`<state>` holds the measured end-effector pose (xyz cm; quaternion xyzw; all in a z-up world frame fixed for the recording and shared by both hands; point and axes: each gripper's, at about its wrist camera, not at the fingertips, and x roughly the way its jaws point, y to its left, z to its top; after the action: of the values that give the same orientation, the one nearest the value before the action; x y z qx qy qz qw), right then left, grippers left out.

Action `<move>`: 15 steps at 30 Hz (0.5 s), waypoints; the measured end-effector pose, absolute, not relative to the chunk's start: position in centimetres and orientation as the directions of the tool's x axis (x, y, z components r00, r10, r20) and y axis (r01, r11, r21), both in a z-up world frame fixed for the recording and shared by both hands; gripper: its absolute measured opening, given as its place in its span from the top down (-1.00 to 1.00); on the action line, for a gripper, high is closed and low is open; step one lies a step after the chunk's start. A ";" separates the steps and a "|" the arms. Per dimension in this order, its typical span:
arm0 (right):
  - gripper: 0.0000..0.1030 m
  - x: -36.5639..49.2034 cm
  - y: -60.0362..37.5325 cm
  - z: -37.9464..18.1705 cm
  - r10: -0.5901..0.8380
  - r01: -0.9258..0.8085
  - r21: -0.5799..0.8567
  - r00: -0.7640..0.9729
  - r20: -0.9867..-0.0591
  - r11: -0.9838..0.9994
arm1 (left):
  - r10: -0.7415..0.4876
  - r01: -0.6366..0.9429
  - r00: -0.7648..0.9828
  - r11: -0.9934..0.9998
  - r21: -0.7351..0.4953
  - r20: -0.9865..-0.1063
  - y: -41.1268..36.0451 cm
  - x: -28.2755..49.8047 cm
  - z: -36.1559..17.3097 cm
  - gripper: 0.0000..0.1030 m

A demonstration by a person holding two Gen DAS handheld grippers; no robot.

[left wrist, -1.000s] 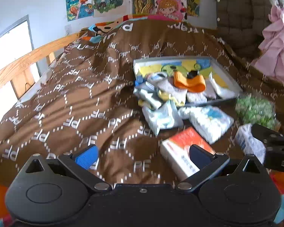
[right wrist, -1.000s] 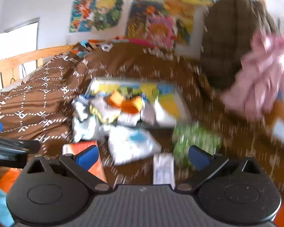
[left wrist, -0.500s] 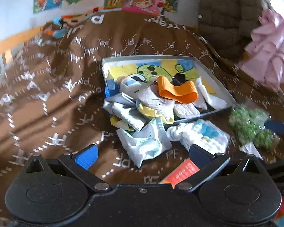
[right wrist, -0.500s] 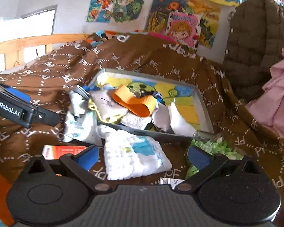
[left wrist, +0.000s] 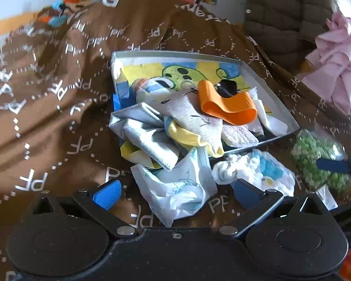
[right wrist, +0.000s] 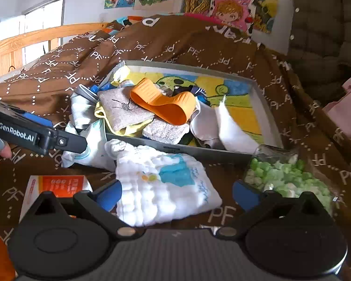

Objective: Organize soft objects
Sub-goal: 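Grasp a white printed cloth with the left tool while the right tool grasps a white towel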

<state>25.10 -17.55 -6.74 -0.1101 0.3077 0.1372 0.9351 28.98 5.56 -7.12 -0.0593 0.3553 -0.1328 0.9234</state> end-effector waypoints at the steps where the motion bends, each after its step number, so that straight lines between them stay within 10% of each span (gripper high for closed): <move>1: -0.99 25.6 -17.5 -6.9 0.197 -0.332 -0.115 0.766 -0.612 0.936 | -0.297 0.199 0.704 0.954 -0.223 -0.645 5.8 29.4 -7.4 -0.98; 15: -0.99 29.8 -16.2 -8.2 0.211 -0.397 -0.106 0.672 -0.710 0.912 | -0.410 0.155 0.646 0.896 -0.415 -0.644 7.9 32.7 -9.9 -0.98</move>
<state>29.84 -16.18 -8.23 -0.1266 0.3683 0.1680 0.9056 32.66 7.86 -9.86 -0.1634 0.3899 -0.1584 0.8923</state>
